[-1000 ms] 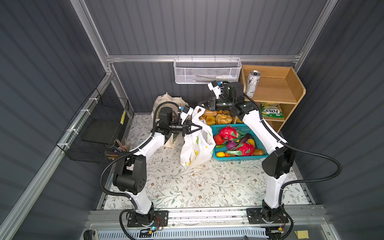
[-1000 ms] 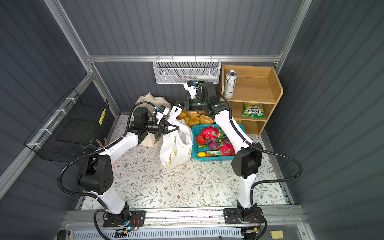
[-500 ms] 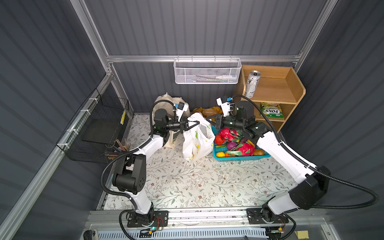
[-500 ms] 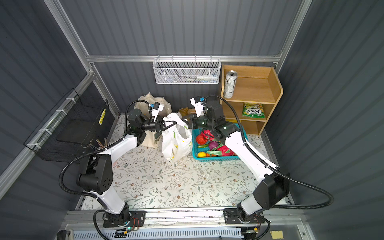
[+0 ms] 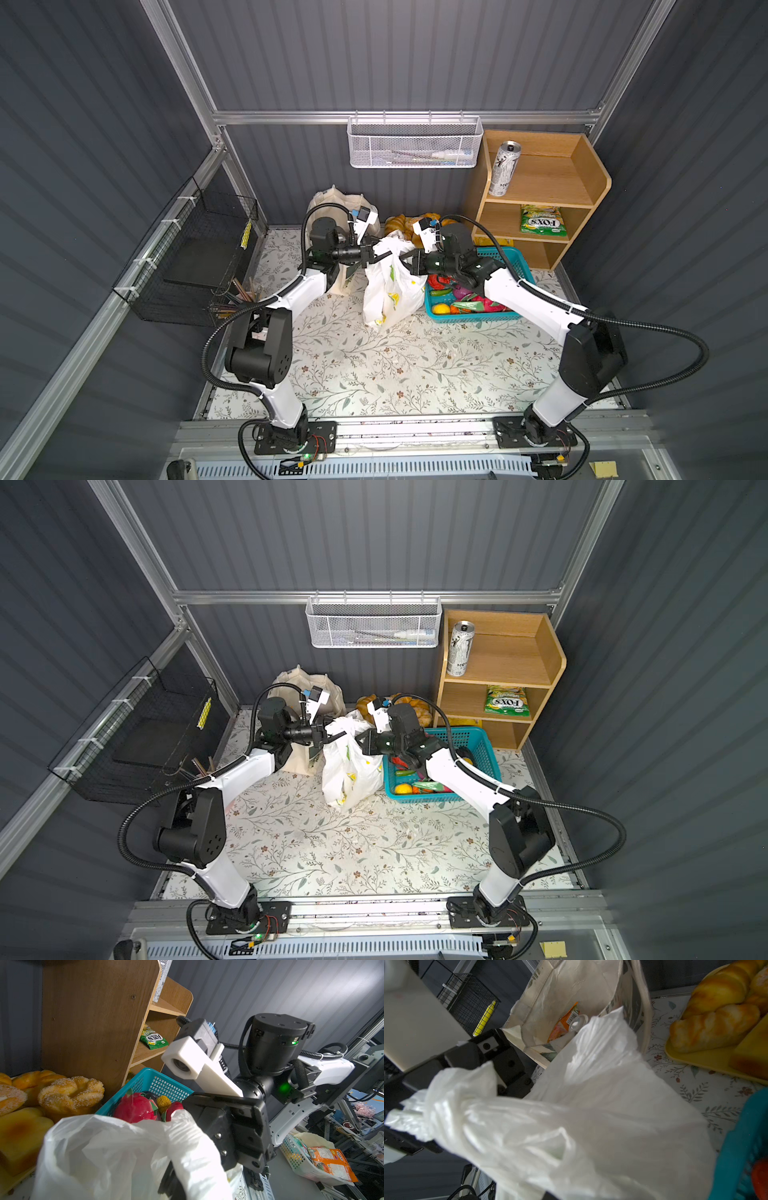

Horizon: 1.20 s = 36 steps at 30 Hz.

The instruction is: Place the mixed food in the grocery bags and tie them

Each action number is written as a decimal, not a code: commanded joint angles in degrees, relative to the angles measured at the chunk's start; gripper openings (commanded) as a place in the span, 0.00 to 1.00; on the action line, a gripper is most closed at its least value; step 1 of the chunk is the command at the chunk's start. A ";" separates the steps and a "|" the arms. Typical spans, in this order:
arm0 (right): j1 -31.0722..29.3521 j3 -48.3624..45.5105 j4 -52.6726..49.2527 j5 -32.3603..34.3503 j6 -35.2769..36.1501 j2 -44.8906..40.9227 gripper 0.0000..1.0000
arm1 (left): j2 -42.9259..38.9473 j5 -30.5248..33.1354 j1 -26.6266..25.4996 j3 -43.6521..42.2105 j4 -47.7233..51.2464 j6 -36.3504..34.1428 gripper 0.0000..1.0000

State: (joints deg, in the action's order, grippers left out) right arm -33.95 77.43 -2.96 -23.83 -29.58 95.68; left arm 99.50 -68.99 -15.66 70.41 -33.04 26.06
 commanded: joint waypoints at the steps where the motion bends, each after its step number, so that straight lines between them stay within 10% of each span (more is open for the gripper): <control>1: 0.28 2.18 -0.42 0.94 -0.52 -0.24 0.00 | -0.84 -3.36 0.54 3.15 0.26 -1.85 0.00; 11: 0.51 2.12 0.89 2.43 -1.54 -0.67 0.00 | -2.06 -6.10 0.88 3.05 6.64 -6.34 0.16; 19: 0.60 2.46 1.13 2.24 -1.69 -0.20 0.00 | -1.95 1.86 0.98 18.28 63.94 -47.95 0.27; 30: 0.55 2.21 2.11 1.63 -2.41 0.97 0.00 | -1.11 3.89 0.98 21.61 75.78 -56.98 0.41; 36: -0.09 2.55 2.44 0.46 -2.67 2.63 0.00 | -3.03 1.70 0.89 16.43 59.21 -45.49 0.41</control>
State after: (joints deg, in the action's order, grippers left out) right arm -33.58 78.54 -1.58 -22.46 -31.77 96.55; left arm 97.78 -65.63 -14.90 88.71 32.95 -24.56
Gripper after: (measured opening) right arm 0.046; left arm 0.412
